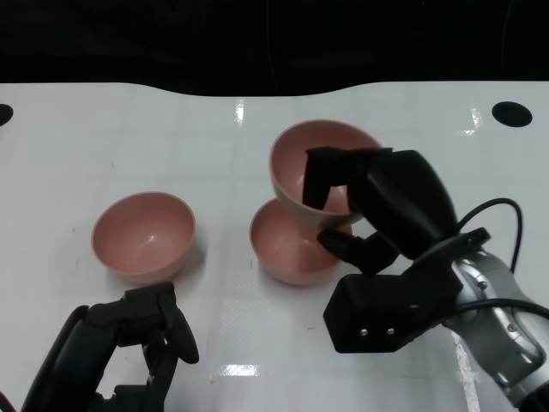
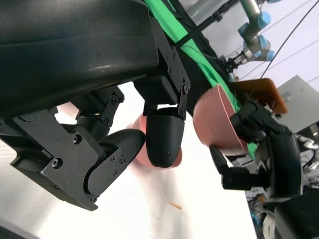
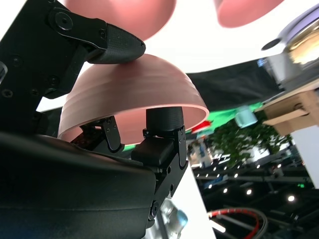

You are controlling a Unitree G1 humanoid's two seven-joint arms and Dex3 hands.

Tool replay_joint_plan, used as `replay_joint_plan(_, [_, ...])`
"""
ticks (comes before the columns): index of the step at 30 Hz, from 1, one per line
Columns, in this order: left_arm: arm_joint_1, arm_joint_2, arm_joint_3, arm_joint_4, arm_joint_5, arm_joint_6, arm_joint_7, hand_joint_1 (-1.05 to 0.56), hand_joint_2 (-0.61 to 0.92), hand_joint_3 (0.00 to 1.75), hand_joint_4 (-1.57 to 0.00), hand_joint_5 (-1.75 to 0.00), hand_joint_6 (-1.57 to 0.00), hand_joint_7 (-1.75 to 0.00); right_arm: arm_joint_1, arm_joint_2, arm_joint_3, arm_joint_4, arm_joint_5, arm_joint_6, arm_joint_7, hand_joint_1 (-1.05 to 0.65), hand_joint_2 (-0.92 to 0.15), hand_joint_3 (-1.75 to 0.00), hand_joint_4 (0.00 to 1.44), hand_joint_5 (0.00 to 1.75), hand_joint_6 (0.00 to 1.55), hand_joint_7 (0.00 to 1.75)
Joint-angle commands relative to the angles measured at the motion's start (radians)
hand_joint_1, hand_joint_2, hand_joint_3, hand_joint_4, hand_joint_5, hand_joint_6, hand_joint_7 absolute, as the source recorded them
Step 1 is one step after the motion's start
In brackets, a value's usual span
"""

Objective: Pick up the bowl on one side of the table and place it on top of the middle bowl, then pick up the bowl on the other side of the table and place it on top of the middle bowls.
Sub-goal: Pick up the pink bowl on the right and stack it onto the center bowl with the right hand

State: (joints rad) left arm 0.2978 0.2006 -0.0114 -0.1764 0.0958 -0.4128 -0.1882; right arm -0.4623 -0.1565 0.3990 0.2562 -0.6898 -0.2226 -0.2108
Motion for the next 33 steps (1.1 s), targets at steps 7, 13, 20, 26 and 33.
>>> replay_joint_plan(7, [0.006,0.010,0.000,-0.018,0.014,-0.001,0.003,-0.09,0.34,1.45,-0.89,-1.65,-0.81,-1.50,0.005,0.045,0.031,0.037,0.016,0.028,0.060,-0.16,-0.27,-1.42,1.01,1.75,0.74,1.75])
replay_joint_plan(13, [0.012,0.007,-0.008,-0.025,0.030,0.006,0.007,-0.09,0.34,1.46,-0.89,-1.68,-0.82,-1.50,0.008,0.058,0.049,0.088,0.001,0.031,0.030,-0.14,-0.23,-1.46,1.01,1.75,0.74,1.75])
replay_joint_plan(20, [0.015,0.005,-0.008,-0.022,0.030,0.003,0.010,-0.09,0.33,1.47,-0.89,-1.68,-0.82,-1.50,-0.006,0.062,0.059,0.164,-0.008,0.023,0.002,-0.13,-0.25,-1.40,1.00,1.75,0.74,1.75])
replay_joint_plan(26, [0.016,0.008,-0.012,-0.020,0.046,-0.004,0.012,-0.09,0.34,1.48,-0.88,-1.70,-0.81,-1.51,-0.032,0.065,0.065,0.254,-0.012,0.007,-0.020,-0.15,-0.33,-1.18,0.93,1.75,0.89,1.02])
replay_joint_plan(33, [0.018,0.005,-0.018,-0.012,0.079,-0.021,0.025,-0.10,0.33,1.47,-0.88,-1.70,-0.80,-1.52,-0.067,0.054,0.109,0.334,-0.034,-0.002,0.025,-0.36,-0.80,-0.29,0.58,0.84,0.70,0.17])
